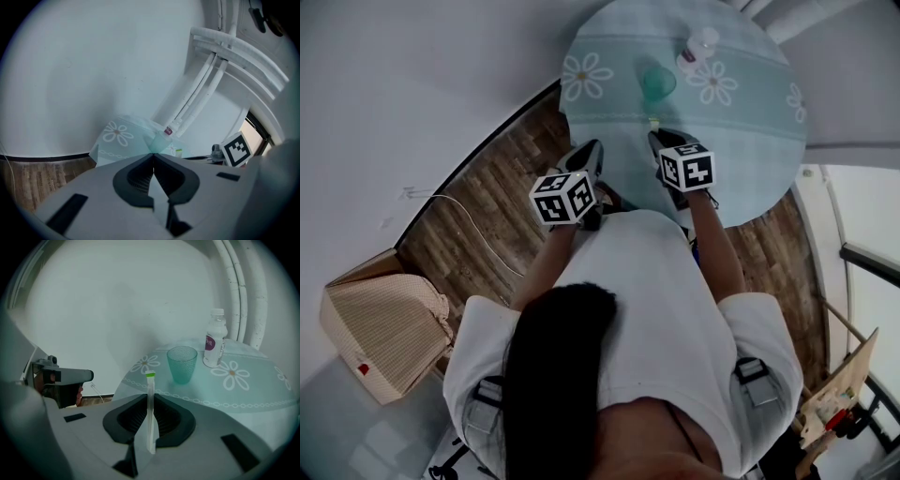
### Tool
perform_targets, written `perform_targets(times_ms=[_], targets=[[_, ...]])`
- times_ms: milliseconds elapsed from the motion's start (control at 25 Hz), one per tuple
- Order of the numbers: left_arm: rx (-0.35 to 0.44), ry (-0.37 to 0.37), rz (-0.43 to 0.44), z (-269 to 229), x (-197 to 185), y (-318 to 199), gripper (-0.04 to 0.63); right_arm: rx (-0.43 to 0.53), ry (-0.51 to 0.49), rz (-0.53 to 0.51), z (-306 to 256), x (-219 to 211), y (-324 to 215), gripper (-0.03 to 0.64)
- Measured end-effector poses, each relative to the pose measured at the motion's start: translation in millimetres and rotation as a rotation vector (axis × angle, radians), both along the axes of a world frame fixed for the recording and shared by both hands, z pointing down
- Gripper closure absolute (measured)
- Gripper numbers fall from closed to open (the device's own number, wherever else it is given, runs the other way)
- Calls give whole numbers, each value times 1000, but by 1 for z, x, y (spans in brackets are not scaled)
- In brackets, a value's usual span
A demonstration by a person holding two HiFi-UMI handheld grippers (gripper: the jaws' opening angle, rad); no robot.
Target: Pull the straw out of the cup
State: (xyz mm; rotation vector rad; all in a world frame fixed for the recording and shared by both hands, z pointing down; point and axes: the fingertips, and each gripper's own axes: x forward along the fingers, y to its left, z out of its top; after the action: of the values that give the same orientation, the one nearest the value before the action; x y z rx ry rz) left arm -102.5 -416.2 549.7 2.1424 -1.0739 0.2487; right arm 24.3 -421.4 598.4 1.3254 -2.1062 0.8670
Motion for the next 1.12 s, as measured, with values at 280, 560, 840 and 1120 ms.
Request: perform_targets(times_ms=[280,560,840,1120], targets=[[-5,0,-14,1,-3,-3,586,-47,8,-6,15,-5,0,555],[-6,1,-22,1,-4,-4,586,-101,13,-12,33,-11,9,555],[-8,-1,-24,2,-5,-5,586,-155,27,-14,53,-14,17,555],[-14,-3,-38,4,-8,-6,586,-178,27,-18,66,-19,19,555]])
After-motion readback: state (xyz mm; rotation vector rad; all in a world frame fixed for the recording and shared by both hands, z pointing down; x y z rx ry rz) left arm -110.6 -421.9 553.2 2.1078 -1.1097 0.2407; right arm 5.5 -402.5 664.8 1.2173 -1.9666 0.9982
